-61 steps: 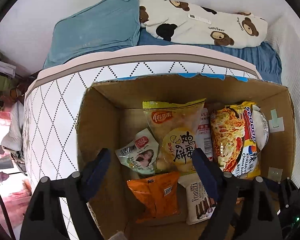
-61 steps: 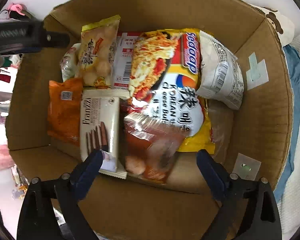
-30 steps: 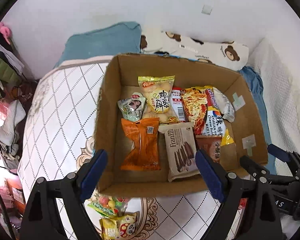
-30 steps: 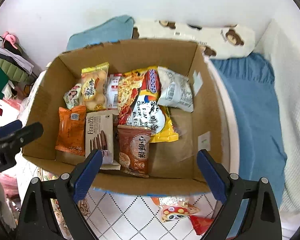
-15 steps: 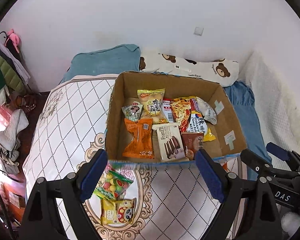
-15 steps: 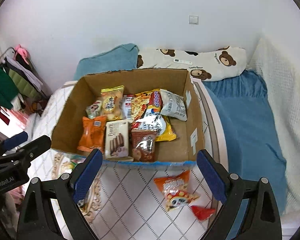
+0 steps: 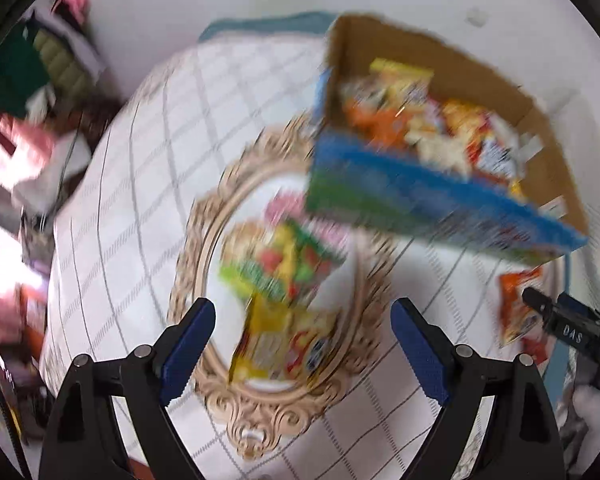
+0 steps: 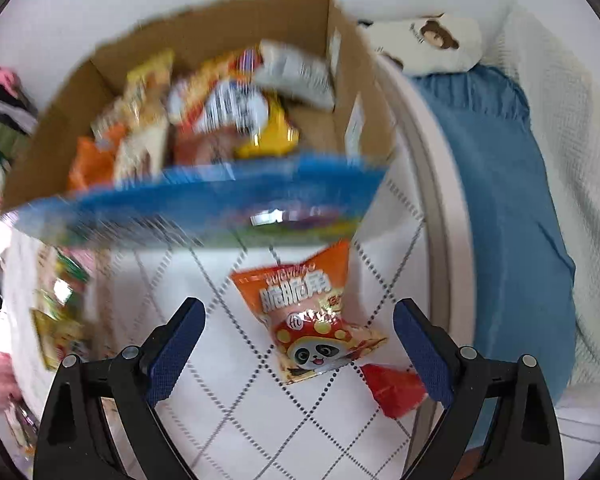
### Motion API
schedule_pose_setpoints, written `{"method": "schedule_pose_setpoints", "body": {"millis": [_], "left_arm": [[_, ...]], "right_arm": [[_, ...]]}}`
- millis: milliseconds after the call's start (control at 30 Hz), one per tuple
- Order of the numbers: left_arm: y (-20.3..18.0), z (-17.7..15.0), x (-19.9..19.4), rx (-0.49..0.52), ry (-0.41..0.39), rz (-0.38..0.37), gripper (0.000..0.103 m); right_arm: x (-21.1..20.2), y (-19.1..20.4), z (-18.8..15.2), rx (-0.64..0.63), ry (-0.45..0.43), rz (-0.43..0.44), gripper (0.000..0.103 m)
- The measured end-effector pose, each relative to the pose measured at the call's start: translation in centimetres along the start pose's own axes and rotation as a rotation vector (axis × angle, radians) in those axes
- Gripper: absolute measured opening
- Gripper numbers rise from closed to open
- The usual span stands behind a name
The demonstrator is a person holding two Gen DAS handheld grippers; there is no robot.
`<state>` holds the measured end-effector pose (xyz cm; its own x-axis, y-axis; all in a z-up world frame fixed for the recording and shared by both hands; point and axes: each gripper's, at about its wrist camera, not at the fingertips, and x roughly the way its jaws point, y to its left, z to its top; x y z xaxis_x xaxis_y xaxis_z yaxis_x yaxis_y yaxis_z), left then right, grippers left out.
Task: Organize snacks
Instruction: 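Grasp the orange Cuicuijiao pack with the right tool while the left tool grasps the yellow Guoba pack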
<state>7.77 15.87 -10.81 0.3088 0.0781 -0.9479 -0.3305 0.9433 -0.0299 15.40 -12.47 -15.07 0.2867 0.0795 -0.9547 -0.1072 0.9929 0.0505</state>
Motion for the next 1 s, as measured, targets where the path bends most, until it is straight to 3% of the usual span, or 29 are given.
{"method": "schedule_pose_setpoints", "body": {"millis": [100,200,267,433,633,800,900,1000], "left_arm": [[1.1,-1.4,1.1,-0.016,0.046,0.016,0.090],[1.7,-2.2,2.1,-0.014,0.094,0.014,0.090],[2.3,-2.7,2.8,-0.067,0.141,-0.037,0.090],[4.1,-4.2,6.0,-0.309,0.297,-0.224,0.090],[4.6,-2.4,8.2,-0.431,0.258,-0.210,0.089],[2.5,-1.0,10.6,-0.334,0.259,-0.145,0.089],[0.4,-1.9,11.2,-0.196,0.283,-0.122,0.089],[-0.5,-3.3,11.1,-0.125,0.298,-0.115,0.089]], "right_arm": [[2.5,0.4,-0.3,-0.028,0.023,-0.022,0.095],[4.5,0.6,-0.7,-0.021,0.063,-0.003,0.070],[5.0,0.9,-1.0,-0.020,0.067,0.002,0.069],[4.5,1.7,-2.9,-0.011,0.084,0.058,0.067],[4.3,3.1,-6.1,-0.016,0.116,0.087,0.067],[4.6,3.6,-7.1,-0.013,0.131,0.074,0.067],[4.8,3.8,-7.4,-0.016,0.140,0.072,0.066],[5.1,4.1,-7.1,-0.020,0.150,0.080,0.066]]}}
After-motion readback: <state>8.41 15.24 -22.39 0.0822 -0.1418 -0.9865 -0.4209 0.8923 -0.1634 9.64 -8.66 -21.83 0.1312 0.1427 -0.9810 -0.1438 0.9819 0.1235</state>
